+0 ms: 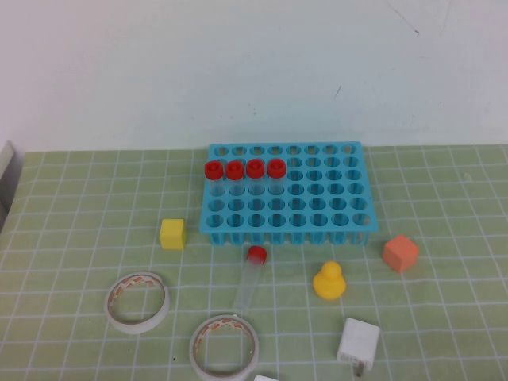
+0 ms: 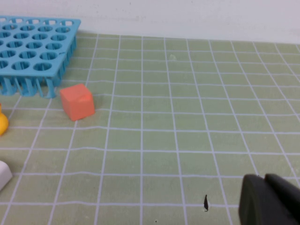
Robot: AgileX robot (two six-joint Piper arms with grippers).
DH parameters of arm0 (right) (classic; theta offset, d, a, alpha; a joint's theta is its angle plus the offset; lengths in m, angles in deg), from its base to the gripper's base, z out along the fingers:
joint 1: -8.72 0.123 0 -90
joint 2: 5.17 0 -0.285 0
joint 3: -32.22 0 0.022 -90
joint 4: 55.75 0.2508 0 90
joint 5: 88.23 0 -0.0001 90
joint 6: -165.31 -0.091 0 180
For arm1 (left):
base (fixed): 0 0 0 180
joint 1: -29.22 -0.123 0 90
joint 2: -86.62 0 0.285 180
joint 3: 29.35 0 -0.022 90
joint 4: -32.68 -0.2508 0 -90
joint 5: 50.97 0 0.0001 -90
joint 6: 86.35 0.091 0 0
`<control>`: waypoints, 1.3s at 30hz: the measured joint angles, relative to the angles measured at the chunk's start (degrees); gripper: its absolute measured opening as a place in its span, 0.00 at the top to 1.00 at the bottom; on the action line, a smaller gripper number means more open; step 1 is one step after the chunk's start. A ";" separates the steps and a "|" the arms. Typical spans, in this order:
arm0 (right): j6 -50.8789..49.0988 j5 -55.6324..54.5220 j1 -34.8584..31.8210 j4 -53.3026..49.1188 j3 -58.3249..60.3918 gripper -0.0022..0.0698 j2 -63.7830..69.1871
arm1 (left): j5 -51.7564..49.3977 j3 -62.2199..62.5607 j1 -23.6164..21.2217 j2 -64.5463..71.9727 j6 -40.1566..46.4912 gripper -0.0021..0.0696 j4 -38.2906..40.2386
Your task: Place the test tubes
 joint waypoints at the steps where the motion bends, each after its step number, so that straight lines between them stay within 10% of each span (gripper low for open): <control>1: 0.00 0.00 0.00 0.00 0.00 0.97 0.00 | 0.00 0.00 0.00 0.00 0.00 0.97 0.00; 39: 0.00 0.00 0.00 -0.69 0.00 0.97 0.00 | 6.10 -0.11 0.00 0.00 0.00 0.97 -0.67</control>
